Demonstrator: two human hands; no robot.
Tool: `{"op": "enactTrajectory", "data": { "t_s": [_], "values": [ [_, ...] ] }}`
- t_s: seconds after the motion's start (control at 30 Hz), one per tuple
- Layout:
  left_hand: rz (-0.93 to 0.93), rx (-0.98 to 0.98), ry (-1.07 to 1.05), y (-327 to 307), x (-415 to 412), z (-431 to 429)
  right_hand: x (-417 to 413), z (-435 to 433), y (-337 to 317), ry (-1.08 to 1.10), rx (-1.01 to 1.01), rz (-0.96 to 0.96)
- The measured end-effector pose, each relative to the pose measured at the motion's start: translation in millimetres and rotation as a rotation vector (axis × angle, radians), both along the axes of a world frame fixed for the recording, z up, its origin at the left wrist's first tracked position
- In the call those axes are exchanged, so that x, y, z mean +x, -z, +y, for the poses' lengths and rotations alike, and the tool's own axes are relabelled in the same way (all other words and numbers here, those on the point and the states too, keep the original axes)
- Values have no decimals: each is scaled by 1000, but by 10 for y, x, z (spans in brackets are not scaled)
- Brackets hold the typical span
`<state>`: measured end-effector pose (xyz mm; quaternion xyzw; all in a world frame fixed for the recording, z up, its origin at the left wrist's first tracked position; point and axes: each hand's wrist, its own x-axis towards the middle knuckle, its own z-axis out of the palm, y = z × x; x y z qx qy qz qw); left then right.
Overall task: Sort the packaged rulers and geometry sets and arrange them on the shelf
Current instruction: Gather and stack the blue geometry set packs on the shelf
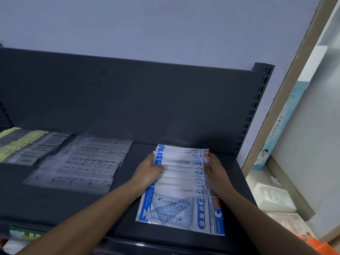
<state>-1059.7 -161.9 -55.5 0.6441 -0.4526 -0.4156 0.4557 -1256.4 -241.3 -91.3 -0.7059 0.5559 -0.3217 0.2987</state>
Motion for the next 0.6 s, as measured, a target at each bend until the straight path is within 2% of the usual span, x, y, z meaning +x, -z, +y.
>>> {"op": "enactTrajectory", "data": {
  "t_s": [0.17,0.33,0.6],
  "values": [
    [92,59,-7,-32,49,-183,42,-80,79,-19,39,83],
    [125,73,-7,12,75,-233,42,-125,98,-23,63,79],
    [-18,39,48,79,54,-277,39,-129,71,-6,72,30]
  ]
}}
